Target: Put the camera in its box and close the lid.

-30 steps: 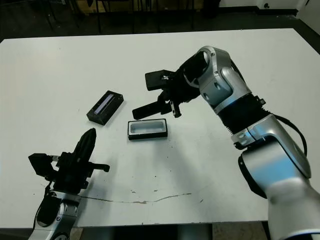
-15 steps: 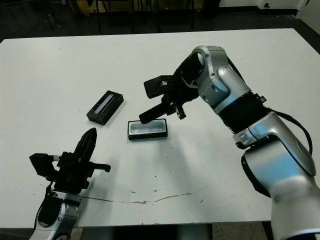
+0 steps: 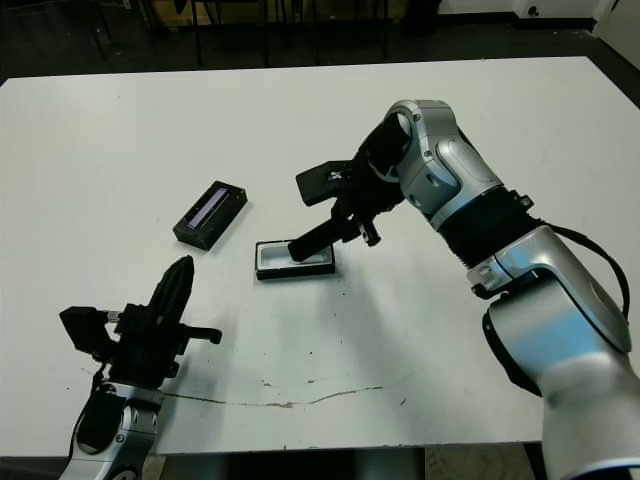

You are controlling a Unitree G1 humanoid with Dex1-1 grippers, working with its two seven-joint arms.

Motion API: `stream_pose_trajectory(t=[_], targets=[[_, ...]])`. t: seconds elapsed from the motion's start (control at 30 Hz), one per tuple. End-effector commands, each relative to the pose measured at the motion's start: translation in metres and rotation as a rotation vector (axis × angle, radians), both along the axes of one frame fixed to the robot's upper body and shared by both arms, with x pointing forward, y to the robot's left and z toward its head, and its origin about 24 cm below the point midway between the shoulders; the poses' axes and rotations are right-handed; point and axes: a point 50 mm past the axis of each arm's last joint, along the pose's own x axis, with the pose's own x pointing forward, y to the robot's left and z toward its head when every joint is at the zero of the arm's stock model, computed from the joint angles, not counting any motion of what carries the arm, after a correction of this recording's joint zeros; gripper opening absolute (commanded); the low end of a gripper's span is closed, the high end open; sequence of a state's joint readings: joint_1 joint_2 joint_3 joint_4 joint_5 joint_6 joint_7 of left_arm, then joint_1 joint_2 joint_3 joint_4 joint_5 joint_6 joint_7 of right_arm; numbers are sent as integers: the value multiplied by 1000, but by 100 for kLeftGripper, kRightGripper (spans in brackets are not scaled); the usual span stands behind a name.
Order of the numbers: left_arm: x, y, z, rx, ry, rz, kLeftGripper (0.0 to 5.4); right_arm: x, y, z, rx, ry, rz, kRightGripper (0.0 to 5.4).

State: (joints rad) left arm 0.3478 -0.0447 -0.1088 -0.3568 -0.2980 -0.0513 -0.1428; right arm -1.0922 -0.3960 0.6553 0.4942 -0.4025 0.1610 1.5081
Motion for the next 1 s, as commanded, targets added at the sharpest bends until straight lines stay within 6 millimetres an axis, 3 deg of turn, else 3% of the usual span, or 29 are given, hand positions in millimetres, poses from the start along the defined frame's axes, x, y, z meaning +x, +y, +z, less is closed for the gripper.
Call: stream_pose_trajectory(t=[0.03, 0.37, 1.0], targets=[[-6, 2, -9, 4, 50, 19, 0, -3, 2, -7, -19, 10, 29, 50], [-6, 1, -10, -17, 56, 17, 0, -8, 6, -15, -33, 30, 39, 50], [-8, 0, -12, -5, 49, 24, 0, -19, 45, -26, -48, 49, 122, 50]])
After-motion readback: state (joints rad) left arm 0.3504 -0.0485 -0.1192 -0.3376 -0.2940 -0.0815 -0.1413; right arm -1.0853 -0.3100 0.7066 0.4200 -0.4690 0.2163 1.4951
